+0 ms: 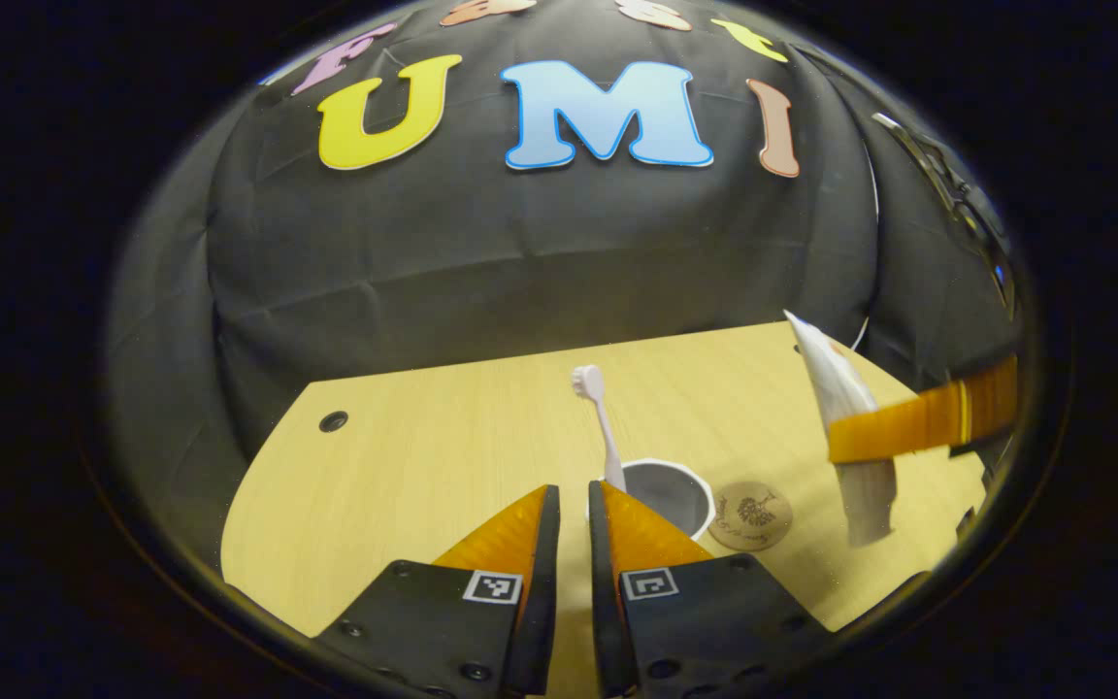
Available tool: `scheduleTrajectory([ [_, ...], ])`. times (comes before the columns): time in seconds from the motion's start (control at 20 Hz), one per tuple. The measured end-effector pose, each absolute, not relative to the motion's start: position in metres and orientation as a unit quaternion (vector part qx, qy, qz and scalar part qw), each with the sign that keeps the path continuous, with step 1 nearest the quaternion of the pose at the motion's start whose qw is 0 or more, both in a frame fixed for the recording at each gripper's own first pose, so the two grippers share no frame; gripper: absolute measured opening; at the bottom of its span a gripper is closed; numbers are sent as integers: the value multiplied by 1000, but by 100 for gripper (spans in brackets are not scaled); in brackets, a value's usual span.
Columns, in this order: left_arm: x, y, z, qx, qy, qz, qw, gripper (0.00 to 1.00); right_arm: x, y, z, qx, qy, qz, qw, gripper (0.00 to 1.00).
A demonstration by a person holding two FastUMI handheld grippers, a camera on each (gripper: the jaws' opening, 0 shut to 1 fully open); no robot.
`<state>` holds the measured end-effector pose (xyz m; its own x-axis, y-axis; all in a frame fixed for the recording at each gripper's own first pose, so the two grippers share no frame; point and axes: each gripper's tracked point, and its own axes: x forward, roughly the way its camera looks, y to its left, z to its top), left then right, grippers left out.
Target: Put the toothbrush and toothpaste on the desktop into the cup, then pick up the cup and place it on the coaster on the desktop.
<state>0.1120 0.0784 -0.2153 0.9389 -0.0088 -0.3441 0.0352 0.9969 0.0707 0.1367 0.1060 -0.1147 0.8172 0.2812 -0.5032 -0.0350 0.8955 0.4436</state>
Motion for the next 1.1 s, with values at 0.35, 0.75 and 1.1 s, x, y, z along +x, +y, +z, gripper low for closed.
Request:
scheduleTrajectory([
  [0.35, 88, 109, -229, 32, 198, -8, 980, 23, 180, 141, -95, 276, 244, 107, 923, 12],
  [0.75, 65, 112, -239, 21, 229, -31, 973, 33, 212, 178, -100, 291, 206, 134, 925, 16],
  [1.1, 70, 112, -254, 12, 243, -40, 969, 24, 212, 191, -120, 227, 181, 148, 945, 12],
])
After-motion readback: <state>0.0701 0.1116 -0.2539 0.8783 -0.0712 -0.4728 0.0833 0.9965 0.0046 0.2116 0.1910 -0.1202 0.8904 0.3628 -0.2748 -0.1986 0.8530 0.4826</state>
